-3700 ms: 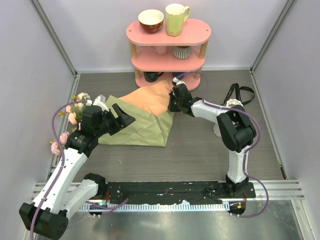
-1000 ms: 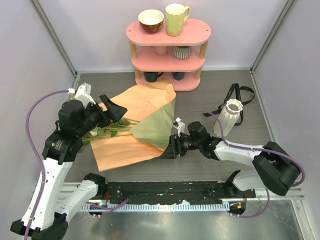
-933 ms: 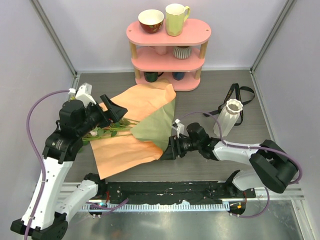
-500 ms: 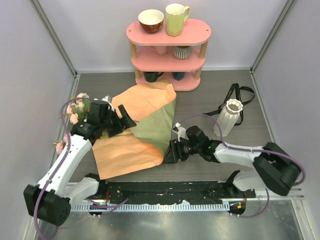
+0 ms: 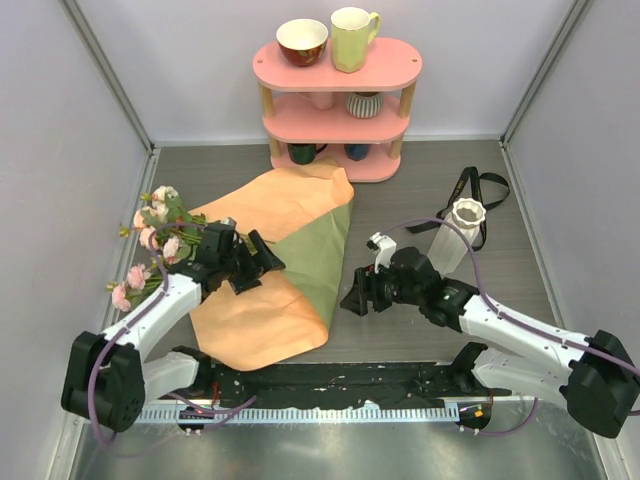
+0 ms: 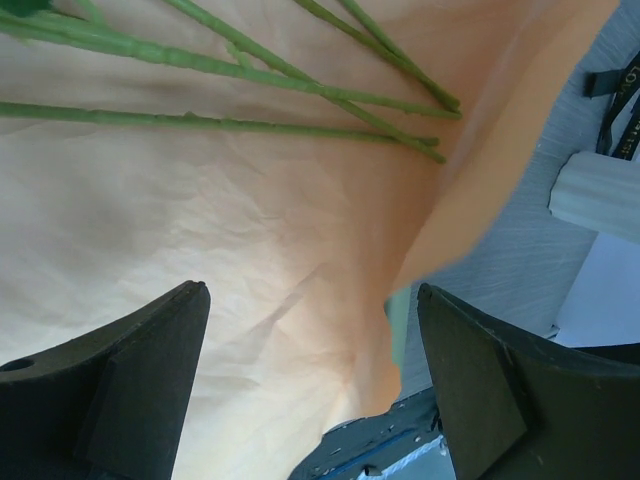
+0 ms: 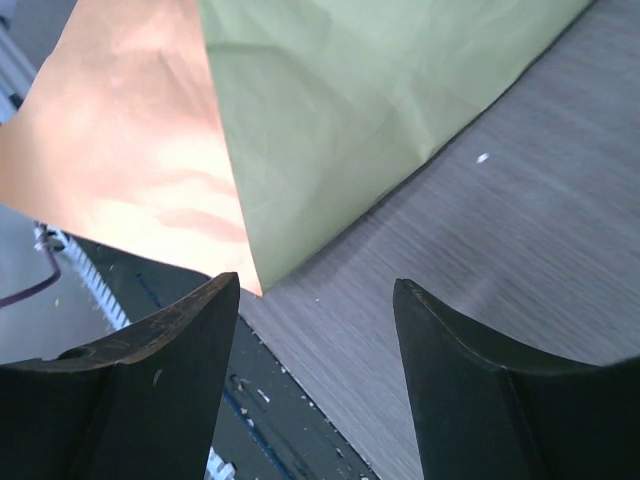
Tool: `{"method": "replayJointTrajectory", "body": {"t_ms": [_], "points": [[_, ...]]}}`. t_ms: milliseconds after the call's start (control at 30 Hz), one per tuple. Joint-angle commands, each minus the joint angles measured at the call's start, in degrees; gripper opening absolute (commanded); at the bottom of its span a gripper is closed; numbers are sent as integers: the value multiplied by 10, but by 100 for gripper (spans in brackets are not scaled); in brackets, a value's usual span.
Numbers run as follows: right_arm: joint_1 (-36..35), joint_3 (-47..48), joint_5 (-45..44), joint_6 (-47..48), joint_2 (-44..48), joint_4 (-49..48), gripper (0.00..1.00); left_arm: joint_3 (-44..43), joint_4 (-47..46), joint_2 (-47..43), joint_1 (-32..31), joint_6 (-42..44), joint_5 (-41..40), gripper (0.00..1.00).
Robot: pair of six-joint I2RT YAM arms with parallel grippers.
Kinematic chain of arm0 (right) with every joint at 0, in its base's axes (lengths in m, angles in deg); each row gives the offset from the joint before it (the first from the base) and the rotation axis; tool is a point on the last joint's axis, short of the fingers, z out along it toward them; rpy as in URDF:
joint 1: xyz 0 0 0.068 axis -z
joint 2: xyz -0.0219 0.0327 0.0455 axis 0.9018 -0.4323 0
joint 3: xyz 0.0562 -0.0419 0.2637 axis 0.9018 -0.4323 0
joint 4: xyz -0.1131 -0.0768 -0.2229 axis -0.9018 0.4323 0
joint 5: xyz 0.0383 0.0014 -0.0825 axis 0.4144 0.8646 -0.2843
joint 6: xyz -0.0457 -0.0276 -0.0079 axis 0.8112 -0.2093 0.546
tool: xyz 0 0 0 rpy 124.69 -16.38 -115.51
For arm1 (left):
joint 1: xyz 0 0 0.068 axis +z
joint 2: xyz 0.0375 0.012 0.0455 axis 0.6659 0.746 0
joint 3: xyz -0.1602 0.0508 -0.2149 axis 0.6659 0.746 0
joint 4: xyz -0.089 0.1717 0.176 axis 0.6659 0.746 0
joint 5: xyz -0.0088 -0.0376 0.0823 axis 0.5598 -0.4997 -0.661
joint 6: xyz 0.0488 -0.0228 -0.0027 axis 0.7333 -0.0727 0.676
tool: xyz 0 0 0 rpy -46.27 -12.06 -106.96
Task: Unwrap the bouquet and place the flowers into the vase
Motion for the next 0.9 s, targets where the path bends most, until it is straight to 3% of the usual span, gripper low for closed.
{"method": "replayJointTrajectory", "body": {"t_ms": [0,133,500,867], "points": [[-1,52,-85,15,26,21,69,-1,-122,43,-29,-27,28,89],[-1,71,-125,25,60,38,69,-37,-167,94,-74,-36,27,88],[-1,109,-348,43,197,109,72,-164,-219,244,-242,-50,4,85],[-1,119,-423,57,245,132,73,-242,-266,372,-343,-67,46,87]]}}
